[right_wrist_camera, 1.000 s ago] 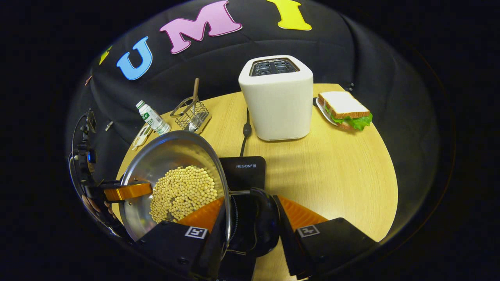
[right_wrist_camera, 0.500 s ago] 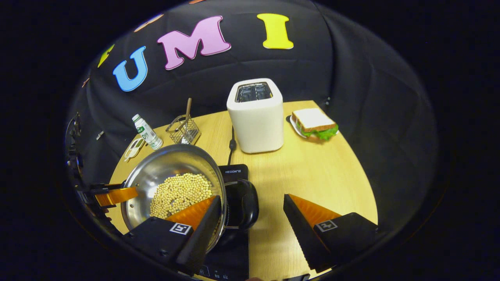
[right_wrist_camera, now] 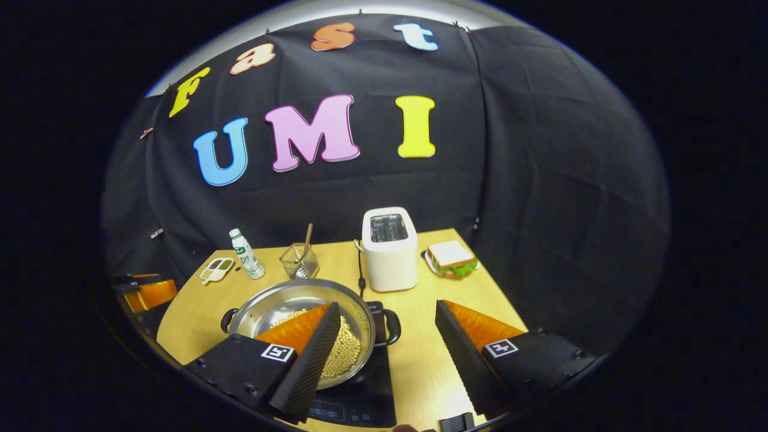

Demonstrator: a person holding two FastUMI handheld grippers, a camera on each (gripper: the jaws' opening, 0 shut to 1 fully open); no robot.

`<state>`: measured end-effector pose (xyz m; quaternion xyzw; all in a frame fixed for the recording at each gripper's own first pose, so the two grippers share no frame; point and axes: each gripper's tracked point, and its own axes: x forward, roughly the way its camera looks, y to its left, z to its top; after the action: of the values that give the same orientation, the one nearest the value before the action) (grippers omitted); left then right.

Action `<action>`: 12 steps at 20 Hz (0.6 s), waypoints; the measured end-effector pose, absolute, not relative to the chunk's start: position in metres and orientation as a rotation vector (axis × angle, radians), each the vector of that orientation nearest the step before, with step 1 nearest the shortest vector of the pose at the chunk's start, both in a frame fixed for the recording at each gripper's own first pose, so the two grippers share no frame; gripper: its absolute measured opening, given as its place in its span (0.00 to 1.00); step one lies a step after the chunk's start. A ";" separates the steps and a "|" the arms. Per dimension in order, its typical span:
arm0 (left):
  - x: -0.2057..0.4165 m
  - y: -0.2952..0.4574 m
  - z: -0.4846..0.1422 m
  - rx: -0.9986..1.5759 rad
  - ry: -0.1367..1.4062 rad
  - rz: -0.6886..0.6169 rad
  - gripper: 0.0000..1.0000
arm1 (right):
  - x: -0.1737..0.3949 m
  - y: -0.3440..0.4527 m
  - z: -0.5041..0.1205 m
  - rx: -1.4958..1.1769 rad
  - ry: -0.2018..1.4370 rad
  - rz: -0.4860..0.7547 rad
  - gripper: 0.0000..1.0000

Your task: First push the handle of the pot to place it horizontally, then grasp the pot with both hands and set it on the induction cooktop.

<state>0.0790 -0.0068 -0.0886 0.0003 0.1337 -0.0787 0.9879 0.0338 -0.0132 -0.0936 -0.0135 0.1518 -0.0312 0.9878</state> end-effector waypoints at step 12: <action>-0.041 0.034 -0.043 -0.019 0.038 -0.052 0.95 | -0.077 0.023 -0.014 -0.058 0.000 -0.012 0.99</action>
<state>-0.0409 0.0343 -0.0429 -0.0093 0.0190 -0.0261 0.9994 -0.0770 0.0230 -0.0137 -0.0288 0.0001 -0.0059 0.9996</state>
